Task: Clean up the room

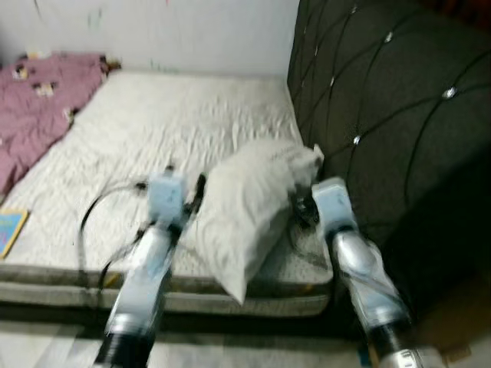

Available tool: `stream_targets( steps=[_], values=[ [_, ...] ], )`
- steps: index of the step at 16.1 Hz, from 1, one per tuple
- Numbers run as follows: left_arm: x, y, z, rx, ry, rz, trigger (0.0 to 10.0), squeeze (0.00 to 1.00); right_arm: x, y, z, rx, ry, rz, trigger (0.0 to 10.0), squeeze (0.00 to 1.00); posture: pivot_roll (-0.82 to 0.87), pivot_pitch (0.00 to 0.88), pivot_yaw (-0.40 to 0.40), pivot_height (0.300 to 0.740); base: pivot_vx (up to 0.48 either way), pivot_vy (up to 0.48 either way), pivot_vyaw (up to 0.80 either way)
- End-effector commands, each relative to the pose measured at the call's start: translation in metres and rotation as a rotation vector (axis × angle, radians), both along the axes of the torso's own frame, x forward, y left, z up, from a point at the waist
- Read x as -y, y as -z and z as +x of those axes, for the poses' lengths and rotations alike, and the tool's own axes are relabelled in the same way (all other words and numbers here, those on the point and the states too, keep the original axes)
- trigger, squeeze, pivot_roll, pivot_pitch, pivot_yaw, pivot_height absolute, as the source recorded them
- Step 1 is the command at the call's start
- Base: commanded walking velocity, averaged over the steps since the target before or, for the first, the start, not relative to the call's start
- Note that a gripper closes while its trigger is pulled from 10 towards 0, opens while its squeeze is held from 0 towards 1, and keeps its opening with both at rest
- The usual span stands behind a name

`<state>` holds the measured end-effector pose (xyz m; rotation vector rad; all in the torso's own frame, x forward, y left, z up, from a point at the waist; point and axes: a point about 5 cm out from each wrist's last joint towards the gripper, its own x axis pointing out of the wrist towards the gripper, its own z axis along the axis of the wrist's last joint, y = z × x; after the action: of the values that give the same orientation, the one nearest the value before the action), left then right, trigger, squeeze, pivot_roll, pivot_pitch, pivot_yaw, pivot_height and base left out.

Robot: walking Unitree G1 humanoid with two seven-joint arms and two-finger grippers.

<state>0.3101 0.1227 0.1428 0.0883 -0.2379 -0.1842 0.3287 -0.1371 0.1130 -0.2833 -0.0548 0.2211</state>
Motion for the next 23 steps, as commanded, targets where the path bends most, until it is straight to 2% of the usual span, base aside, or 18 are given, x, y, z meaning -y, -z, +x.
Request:
stream_targets(
  steps=[1, 3, 5, 6, 9, 10, 14, 16, 20, 23],
  values=[
    [-0.004, 0.015, -0.003, -0.055, -0.015, 0.007, 10.0, 0.0, 0.01, 0.019, -0.005, -0.083, 0.027, 0.03, 10.0, 0.0, -0.03, 0.0, -0.006, 0.74, 0.0, 0.0, 0.0],
    [-0.003, 0.018, -0.008, -0.04, -0.033, 0.018, 10.0, 0.0, 0.012, 0.02, -0.007, -0.106, 0.012, 0.072, 10.0, 0.0, -0.02, 0.0, -0.021, 0.74, 0.0, 0.0, 0.0],
    [-0.006, 0.024, -0.016, -0.037, -0.059, 0.017, 10.0, 0.0, 0.002, 0.026, -0.016, -0.114, -0.04, 0.072, 10.0, 0.0, 0.0, 0.0, -0.039, 0.74, 0.0, 0.0, 0.0],
    [-0.011, 0.033, -0.024, -0.053, -0.06, 0.018, 10.0, 0.0, -0.002, 0.035, -0.021, -0.109, -0.059, 0.056, 10.0, 0.0, 0.01, 0.0, -0.041, 0.74, 0.0, 0.0, 0.0],
    [-0.028, 0.047, -0.039, -0.096, -0.094, 0.028, 10.0, 0.0, 0.007, 0.039, -0.023, -0.13, -0.015, 0.105, 10.0, 0.0, 0.02, 0.0, -0.044, 0.74, 0.0, 0.0, 0.0],
    [-0.033, 0.048, -0.044, -0.103, -0.107, 0.008, 10.0, 0.0, 0.005, 0.04, -0.031, -0.128, -0.03, 0.11, 10.0, 0.0, 0.02, 0.0, -0.042, 0.74, 0.0, 0.0, 0.0],
    [-0.023, 0.043, -0.045, -0.086, -0.056, 0.008, 10.0, 0.0, 0.002, 0.044, -0.037, -0.131, -0.032, 0.135, 10.0, 0.0, 0.01, 0.0, -0.023, 0.74, 0.0, 0.0, -0.12],
    [-0.017, 0.032, -0.044, -0.066, -0.03, 0.0, 10.0, 0.0, -0.005, 0.039, -0.04, -0.117, -0.05, 0.129, 10.0, 0.0, 0.0, 0.0, -0.009, 0.74, 0.0, 0.0, 0.0],
    [-0.013, 0.037, -0.052, -0.081, -0.011, -0.012, 10.0, 0.0, -0.001, 0.039, -0.042, -0.129, -0.035, 0.142, 10.0, 0.0, -0.01, 0.011, -0.018, 0.74, 0.064, 0.0, 0.0],
    [-0.008, 0.036, -0.05, -0.095, 0.012, -0.021, 10.0, 0.0, 0.0, 0.038, -0.042, -0.132, -0.043, 0.137, 10.0, 0.0, -0.03, 0.009, -0.023, 0.74, 0.256, 0.0, 0.0]
  ],
)
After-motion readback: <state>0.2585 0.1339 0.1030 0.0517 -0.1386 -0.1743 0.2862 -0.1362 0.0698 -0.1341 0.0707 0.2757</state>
